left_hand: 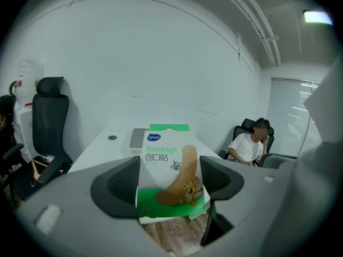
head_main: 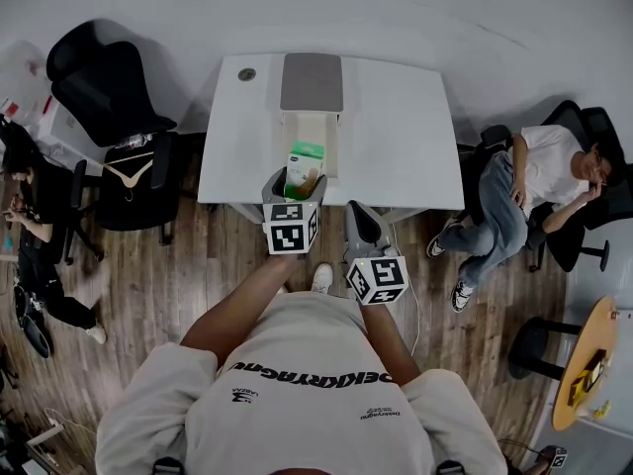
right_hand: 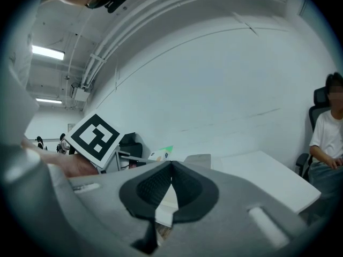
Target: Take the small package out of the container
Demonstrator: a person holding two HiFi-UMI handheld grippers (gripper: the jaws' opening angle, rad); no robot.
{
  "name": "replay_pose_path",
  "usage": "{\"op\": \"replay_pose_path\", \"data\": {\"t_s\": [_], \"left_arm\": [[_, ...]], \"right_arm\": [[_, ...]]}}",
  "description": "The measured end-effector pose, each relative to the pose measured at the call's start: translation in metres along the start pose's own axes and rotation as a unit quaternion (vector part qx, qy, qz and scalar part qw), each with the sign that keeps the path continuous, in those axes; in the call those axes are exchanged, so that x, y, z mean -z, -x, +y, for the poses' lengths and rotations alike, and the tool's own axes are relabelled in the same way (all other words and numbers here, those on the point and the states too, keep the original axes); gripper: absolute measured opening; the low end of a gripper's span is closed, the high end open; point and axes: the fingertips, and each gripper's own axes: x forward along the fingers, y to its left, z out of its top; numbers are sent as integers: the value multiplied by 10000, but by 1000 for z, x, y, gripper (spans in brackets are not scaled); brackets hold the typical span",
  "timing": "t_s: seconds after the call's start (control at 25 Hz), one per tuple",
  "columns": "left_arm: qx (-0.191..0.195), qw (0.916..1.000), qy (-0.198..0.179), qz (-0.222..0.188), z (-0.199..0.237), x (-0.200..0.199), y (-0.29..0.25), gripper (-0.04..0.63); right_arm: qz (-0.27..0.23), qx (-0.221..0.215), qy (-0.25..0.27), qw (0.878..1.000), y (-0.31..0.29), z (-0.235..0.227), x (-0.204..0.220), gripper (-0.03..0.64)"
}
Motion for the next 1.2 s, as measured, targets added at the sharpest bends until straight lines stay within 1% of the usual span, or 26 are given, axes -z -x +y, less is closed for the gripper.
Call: {"op": "replay_pose_path", "data": {"t_s": [0.4,0.64,1.2], "left_arm": [[140,9994,-88,-292,-7,-10,19,357],[254,9982,-255,-483,-10,-17,29,357],[298,9959,-364,-772,-17,-21,51,357]], "right_arm": [[-67,45,11,10000,-1,-3,-7,-2],[-89,44,58,9999,-3,-3,-10,-2],[-153,81,106,9998,-6,0,-16,-2]]}}
